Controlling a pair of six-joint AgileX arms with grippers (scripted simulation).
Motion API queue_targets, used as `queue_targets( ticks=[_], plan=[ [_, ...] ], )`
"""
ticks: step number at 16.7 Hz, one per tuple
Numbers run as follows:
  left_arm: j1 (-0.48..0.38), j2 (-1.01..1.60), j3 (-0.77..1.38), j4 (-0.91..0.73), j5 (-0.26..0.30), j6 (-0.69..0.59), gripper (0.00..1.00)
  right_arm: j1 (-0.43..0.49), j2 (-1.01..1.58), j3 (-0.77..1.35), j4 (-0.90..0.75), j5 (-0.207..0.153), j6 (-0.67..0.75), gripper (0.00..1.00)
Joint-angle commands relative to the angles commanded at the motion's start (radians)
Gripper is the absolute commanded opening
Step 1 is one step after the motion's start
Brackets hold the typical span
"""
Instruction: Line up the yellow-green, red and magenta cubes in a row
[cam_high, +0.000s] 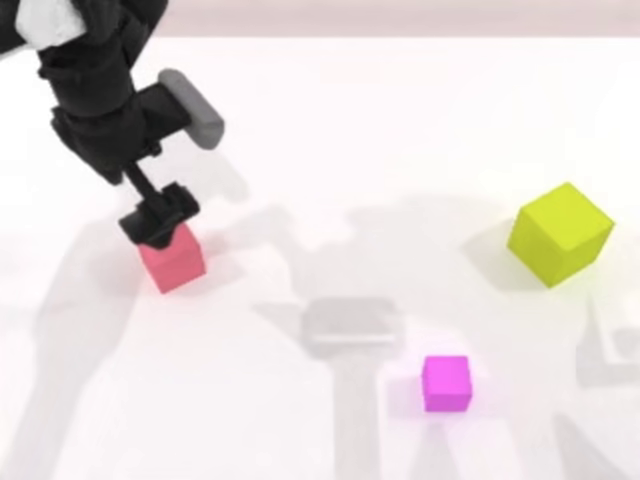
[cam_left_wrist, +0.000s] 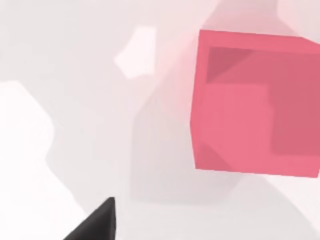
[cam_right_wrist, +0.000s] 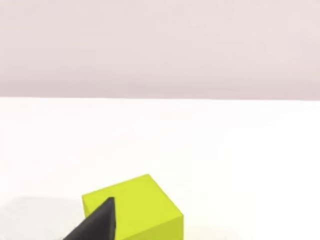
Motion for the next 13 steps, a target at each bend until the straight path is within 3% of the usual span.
queue_targets(
  ticks=[3,9,13],
  plan=[
    [-0.011,0.071,0.07,-0.039,0.0,0.027,1.0,-0.062,-0.054,-0.031,0.047,0.003,-0.025,1.0],
    [-0.007,0.074,0.068,-0.036,0.0,0.029,1.0,-0.066,-0.057,-0.033,0.049,0.003,-0.026,1.0],
    [-0.01,0.111,-0.006,0.075,0.001,0.031,1.0,-0.066,-0.057,-0.033,0.049,0.003,-0.026,1.0]
  ],
)
